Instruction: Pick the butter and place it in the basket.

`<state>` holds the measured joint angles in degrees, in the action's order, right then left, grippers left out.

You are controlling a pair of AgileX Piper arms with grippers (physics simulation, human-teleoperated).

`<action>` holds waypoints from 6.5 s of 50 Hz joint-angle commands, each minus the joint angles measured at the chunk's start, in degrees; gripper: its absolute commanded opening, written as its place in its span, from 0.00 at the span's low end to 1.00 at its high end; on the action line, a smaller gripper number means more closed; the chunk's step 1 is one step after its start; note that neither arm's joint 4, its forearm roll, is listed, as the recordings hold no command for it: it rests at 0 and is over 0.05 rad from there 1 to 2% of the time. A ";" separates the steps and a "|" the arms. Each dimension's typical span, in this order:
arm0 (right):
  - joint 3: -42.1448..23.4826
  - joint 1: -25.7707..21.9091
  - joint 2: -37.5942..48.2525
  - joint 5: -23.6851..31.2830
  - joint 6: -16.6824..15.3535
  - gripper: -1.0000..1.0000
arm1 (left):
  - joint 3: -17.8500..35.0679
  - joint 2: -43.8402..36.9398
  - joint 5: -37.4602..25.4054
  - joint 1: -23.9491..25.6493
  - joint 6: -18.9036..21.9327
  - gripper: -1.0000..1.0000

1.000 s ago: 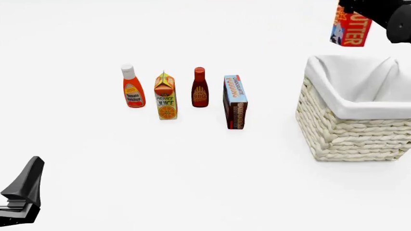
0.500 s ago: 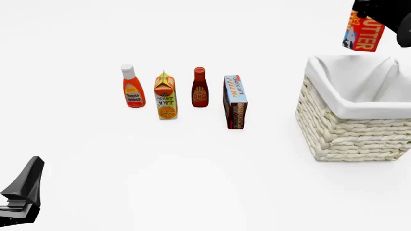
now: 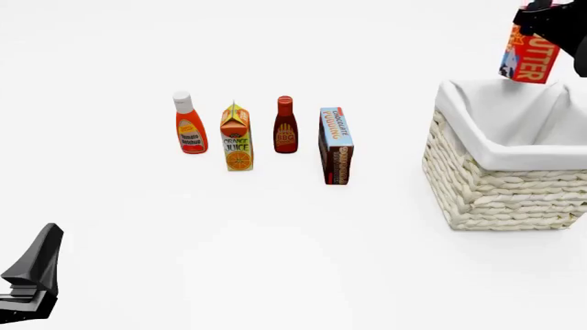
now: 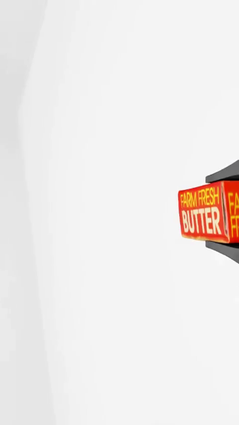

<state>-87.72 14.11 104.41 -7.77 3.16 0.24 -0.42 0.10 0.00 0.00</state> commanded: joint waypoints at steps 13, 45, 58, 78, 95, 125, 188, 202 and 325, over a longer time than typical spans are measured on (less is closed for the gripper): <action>4.32 2.72 -4.32 -4.31 1.29 0.00 | 0.00 0.00 0.00 0.00 0.00 1.00; 10.53 1.71 -9.55 -7.24 0.12 0.00 | 0.00 0.00 0.00 0.00 0.00 1.00; 13.47 -0.11 -11.49 -7.95 -1.11 0.00 | 0.00 0.00 0.00 0.00 0.00 1.00; 16.92 -0.88 -13.27 -9.08 -1.47 0.00 | 0.00 0.00 0.00 0.00 0.00 1.00; 18.16 -0.83 -13.27 -9.37 -2.28 0.00 | 0.00 0.00 0.00 0.00 0.00 1.00; 18.70 -1.39 -14.35 -9.88 -2.20 0.00 | 0.00 0.00 0.00 0.00 0.00 1.00; 27.76 -1.35 -17.22 -15.53 -3.81 0.00 | 0.00 -0.01 0.01 0.00 0.00 1.00; 28.25 -1.47 -16.65 -16.03 -4.13 0.00 | 0.00 -0.01 0.01 0.00 0.00 1.00; 32.53 -1.20 -15.48 -17.76 -6.27 0.00 | 0.00 -0.01 0.01 0.00 0.00 1.00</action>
<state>-54.20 12.60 88.63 -25.02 -3.88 0.25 -0.43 0.11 0.00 0.00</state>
